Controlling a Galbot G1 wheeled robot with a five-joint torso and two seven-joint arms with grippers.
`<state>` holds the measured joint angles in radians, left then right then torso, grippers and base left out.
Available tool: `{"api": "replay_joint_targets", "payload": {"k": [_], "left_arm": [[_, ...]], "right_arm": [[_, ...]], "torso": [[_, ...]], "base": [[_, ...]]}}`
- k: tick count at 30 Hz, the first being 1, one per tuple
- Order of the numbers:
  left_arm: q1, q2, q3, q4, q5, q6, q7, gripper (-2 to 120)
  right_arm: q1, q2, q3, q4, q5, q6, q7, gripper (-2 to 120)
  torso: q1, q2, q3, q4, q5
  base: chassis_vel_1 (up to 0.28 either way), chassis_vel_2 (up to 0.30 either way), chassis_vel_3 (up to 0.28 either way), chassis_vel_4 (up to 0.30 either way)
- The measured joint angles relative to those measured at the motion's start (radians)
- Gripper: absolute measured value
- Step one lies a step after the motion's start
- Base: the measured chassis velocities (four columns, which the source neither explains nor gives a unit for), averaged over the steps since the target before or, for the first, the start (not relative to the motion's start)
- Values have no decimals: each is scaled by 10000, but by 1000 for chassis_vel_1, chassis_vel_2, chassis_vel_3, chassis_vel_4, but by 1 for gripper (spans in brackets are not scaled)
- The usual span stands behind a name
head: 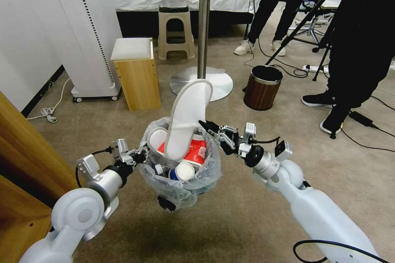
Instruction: Pick up the trash bin and place the garbage on the floor into it.
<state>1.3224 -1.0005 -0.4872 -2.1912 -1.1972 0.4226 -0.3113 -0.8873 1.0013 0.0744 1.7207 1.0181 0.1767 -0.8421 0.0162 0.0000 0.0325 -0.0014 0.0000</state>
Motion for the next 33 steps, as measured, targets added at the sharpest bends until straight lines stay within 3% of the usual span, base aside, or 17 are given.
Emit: {"api": "replay_joint_targets", "payload": {"k": [9, 12, 14, 16, 20, 33], "left_arm": [[10, -1, -17, 21, 98, -25, 37, 3], [31, 4, -18, 28, 154, -37, 62, 3], [34, 5, -18, 27, 158, -39, 65, 3], [54, 8, -19, 28, 166, -43, 77, 3], [53, 29, -33, 28, 169, -57, 88, 3], [24, 42, -31, 60, 167, -70, 134, 3]], "right_arm": [[-43, -58, 65, 12, 15, -65, -278, 53], [-8, -60, 84, 35, 27, -65, -282, 68], [1, -60, 87, 37, 32, -65, -281, 70], [23, -60, 107, 39, 39, -59, -277, 83], [27, -59, 128, 39, 39, -58, -273, 97], [-71, -62, 228, 8, -17, -58, -300, 100]], "torso": [[0, 0, 0, 0, 0], [0, 0, 0, 0, 0], [0, 0, 0, 0, 0], [0, 0, 0, 0, 0], [0, -1, 0, 0, 0], [0, 0, 0, 0, 0]], "base": [[0, 0, 0, 0], [0, 0, 0, 0], [0, 0, 0, 0], [0, 0, 0, 0], [0, 0, 0, 0], [0, 0, 0, 0]]}}
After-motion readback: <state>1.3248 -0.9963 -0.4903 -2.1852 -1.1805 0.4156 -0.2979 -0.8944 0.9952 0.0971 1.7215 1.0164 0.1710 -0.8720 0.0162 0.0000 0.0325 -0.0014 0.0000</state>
